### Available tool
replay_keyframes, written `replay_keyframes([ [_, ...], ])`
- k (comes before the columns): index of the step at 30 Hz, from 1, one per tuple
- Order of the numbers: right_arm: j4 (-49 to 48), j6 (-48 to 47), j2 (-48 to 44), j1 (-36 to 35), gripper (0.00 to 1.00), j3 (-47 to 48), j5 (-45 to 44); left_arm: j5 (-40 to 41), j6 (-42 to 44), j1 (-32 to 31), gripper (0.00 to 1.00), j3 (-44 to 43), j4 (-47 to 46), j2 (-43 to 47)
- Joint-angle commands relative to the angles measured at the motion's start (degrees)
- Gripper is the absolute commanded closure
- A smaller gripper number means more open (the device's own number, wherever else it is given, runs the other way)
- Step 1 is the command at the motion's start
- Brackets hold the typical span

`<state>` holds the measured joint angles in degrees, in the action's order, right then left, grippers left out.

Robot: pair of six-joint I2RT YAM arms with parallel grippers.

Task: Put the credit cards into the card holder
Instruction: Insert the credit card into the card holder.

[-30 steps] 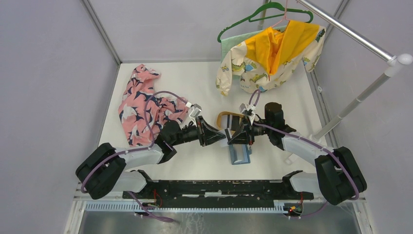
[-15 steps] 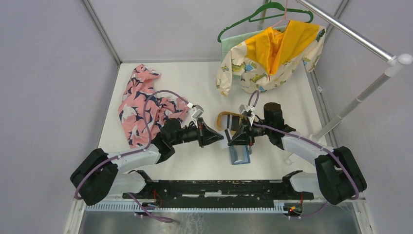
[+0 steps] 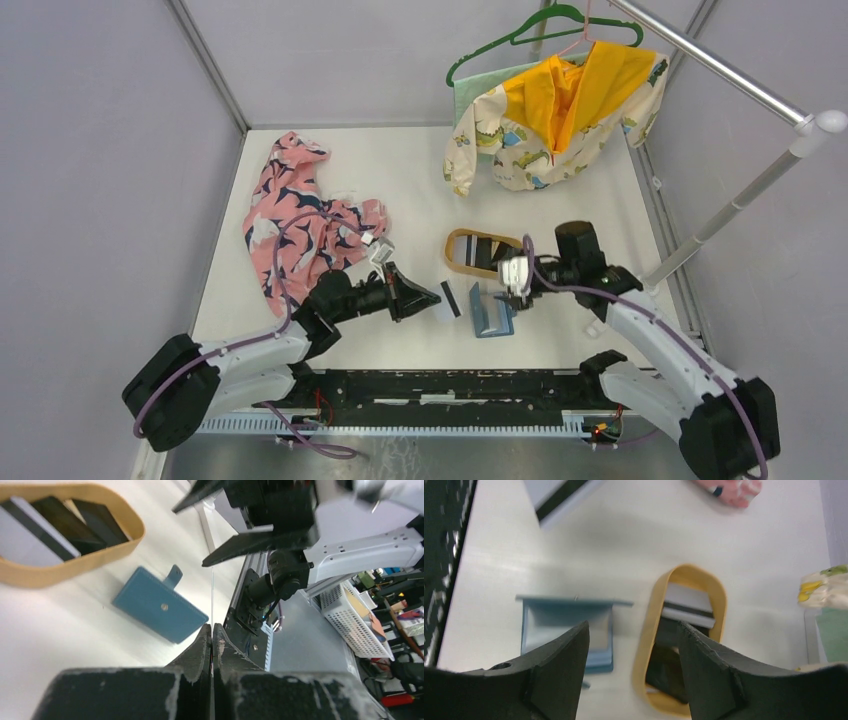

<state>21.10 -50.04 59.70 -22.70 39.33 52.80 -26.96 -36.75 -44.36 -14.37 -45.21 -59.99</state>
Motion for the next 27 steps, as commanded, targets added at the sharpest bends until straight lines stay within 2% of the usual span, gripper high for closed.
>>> replay_keyframes([
  [1, 10.8, -33.9, -9.0, 0.0, 0.29, -12.4, -15.1, 2.0, -6.0, -0.1, 0.98, 4.5, -3.8, 5.6],
  [3, 11.9, -38.7, -10.7, 0.0, 0.3, -14.5, -16.5, 2.1, -7.2, -0.2, 0.98, 6.0, -3.7, 7.5],
  [4, 12.7, -39.6, -10.5, 0.1, 0.34, -14.4, -16.9, 2.1, -7.5, -0.3, 0.98, 6.6, -3.6, 8.4],
  [6, 15.4, -42.3, -8.3, 0.0, 0.45, -13.3, -16.8, 2.3, -8.2, -0.4, 0.98, 7.8, -3.5, 10.0],
  [10, 19.5, -43.8, -1.8, -0.1, 0.75, -11.4, -16.0, 2.9, -9.0, -0.6, 0.98, 9.8, -2.6, 13.5],
  [12, 19.8, -43.2, 0.2, -0.7, 0.85, -11.2, -15.4, 3.4, -9.2, -0.7, 0.98, 10.6, -1.9, 15.2],
  [19, 17.3, -39.6, 0.9, -3.3, 0.9, -11.4, -13.1, 4.3, -9.3, -1.1, 0.98, 11.7, 0.1, 19.2],
  [27, 11.8, -33.1, 3.1, -7.9, 0.93, -11.5, -14.6, 5.3, -9.1, -2.4, 0.98, 11.6, 0.2, 19.0],
])
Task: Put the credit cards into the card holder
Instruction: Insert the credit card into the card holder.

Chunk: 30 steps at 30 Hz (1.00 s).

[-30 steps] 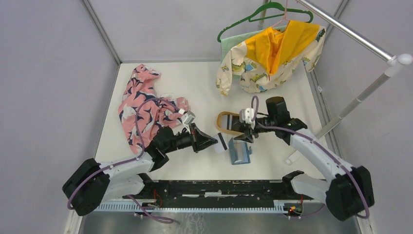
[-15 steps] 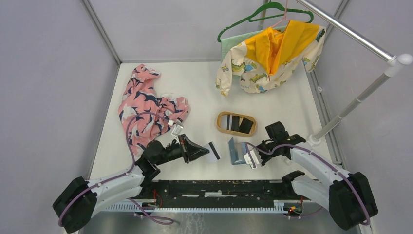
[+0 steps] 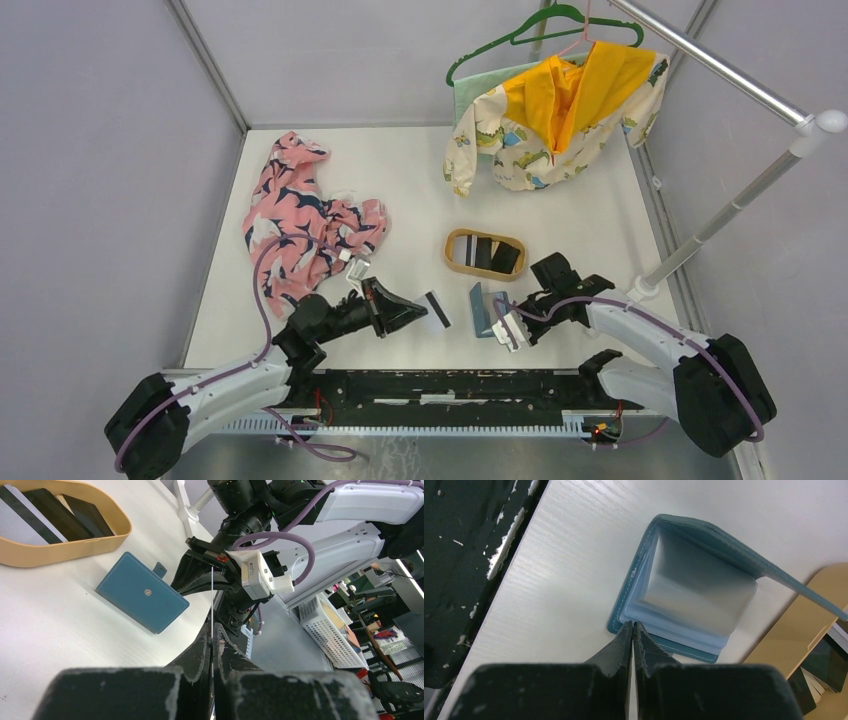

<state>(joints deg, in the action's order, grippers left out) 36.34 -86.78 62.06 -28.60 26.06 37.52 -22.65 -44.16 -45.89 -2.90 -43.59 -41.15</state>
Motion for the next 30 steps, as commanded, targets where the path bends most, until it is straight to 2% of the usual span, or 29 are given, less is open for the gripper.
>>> replay_keyframes([
  [1, -4.0, 4.4, 0.9, -2.5, 0.93, 1.9, 0.6, 1.2, -1.6, -1.2, 0.98, 0.0, -1.4, -0.1],
  [8, -7.0, 8.9, 1.0, -4.9, 0.93, 3.2, 0.1, 3.8, -0.7, -4.3, 0.98, -0.5, -1.5, -2.0],
  [17, -3.0, 7.1, 1.4, -5.3, 0.91, 4.7, 1.6, 6.9, 1.2, -7.1, 0.98, -1.8, -1.5, -6.9],
  [25, -2.0, 6.6, 4.8, -7.6, 0.92, 5.2, -0.8, 9.9, 2.2, -7.8, 0.98, -1.7, -1.1, -10.1],
  [30, -5.4, 9.7, 5.2, -8.3, 0.92, 4.9, -1.8, 10.5, 2.8, -8.1, 0.98, -2.0, -1.1, -11.7],
])
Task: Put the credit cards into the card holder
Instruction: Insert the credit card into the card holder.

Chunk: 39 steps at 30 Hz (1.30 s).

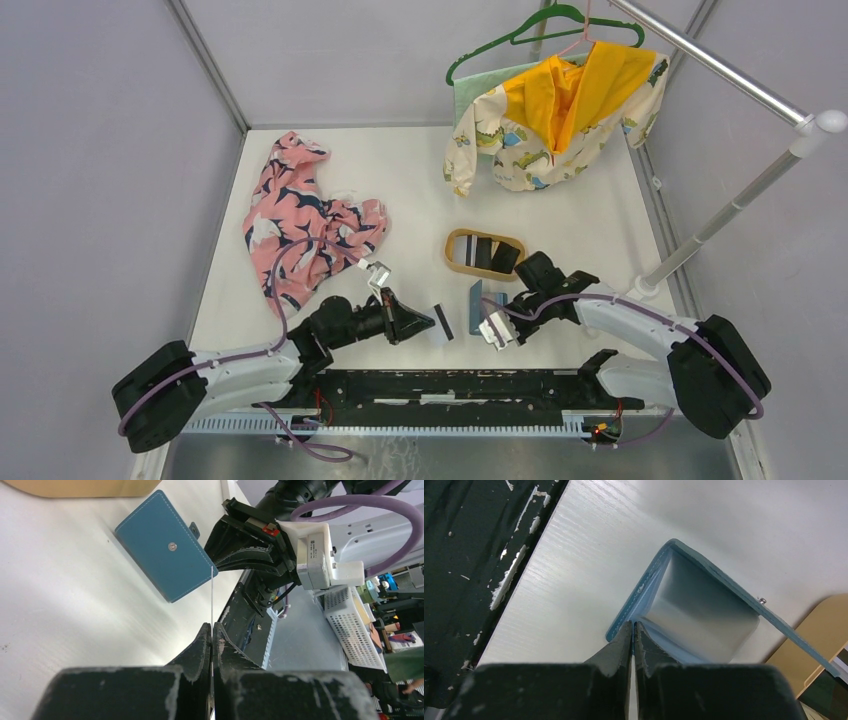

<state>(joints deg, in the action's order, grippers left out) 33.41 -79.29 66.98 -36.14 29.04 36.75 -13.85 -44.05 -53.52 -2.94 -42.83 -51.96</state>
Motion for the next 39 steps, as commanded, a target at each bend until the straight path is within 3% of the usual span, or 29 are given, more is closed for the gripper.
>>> replay_keyframes([
  [1, -3.4, 2.9, 0.5, -1.0, 0.92, 2.1, -1.3, 1.7, 2.9, -0.5, 0.98, -2.1, -2.0, -1.2],
  [8, -7.3, 8.4, 2.6, -1.4, 0.92, 5.1, 0.7, 1.9, 3.4, -0.6, 0.98, -2.5, -1.9, -2.9],
  [14, -11.7, 12.1, 4.5, -1.9, 0.84, 6.3, 1.0, 1.9, 3.6, -0.9, 0.98, -2.2, -1.9, -3.2],
  [21, -11.8, 14.1, 11.6, -2.8, 0.81, 12.7, 1.0, 1.2, 4.1, -3.3, 0.98, -2.5, -1.6, -0.5],
  [29, -8.5, 23.5, 22.9, -3.5, 0.78, 23.5, 2.7, 4.5, 7.6, -9.1, 0.98, -5.3, 3.8, 3.1],
  [39, -7.5, 32.6, 32.0, -3.5, 0.73, 27.0, 5.3, 6.0, 11.1, -10.2, 0.98, -10.6, 7.7, -0.9],
])
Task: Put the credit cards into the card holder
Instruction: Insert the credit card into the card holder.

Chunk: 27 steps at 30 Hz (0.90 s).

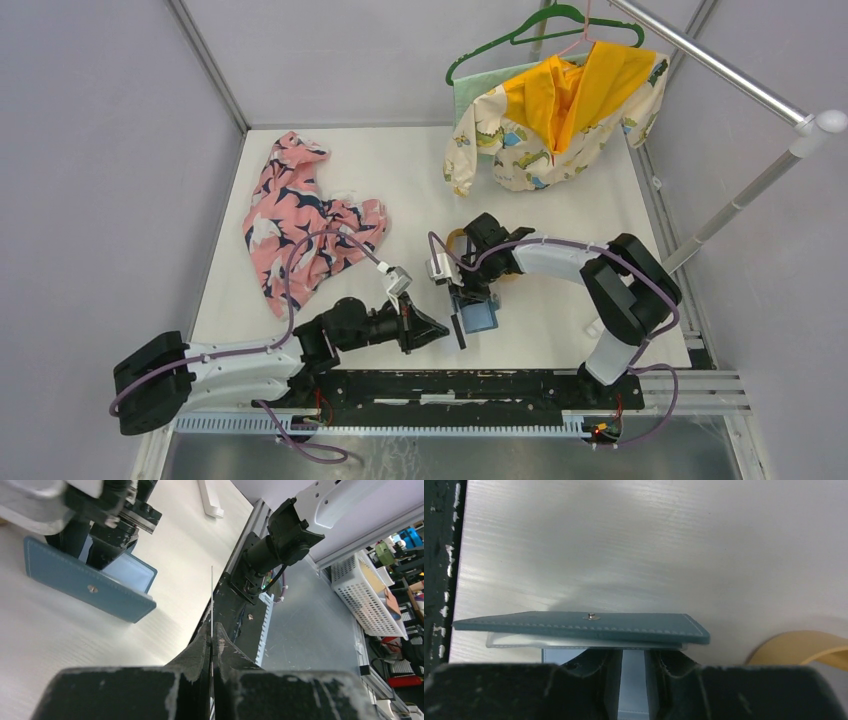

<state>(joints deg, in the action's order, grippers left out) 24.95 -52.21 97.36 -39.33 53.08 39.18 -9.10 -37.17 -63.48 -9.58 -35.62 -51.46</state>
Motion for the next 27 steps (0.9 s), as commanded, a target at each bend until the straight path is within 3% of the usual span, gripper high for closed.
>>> replay_keyframes([
  [1, 1.2, 6.2, 1.9, -0.3, 0.73, 3.3, 3.0, 1.1, 4.3, -0.3, 0.98, -4.3, 0.5, -1.4],
  [10, 3.9, 6.2, -0.3, 1.0, 0.63, 3.0, 10.0, 2.1, 3.9, -0.4, 0.98, -3.9, 2.6, 3.0],
  [19, 5.5, 7.3, 0.0, 1.1, 0.63, 3.4, 17.8, 4.0, 3.6, -0.6, 0.98, -2.6, 7.0, 9.8],
  [27, -6.6, 25.9, 1.3, 0.8, 0.59, 0.5, 18.6, 4.3, 3.4, -0.6, 0.98, -2.3, 7.9, 9.9],
])
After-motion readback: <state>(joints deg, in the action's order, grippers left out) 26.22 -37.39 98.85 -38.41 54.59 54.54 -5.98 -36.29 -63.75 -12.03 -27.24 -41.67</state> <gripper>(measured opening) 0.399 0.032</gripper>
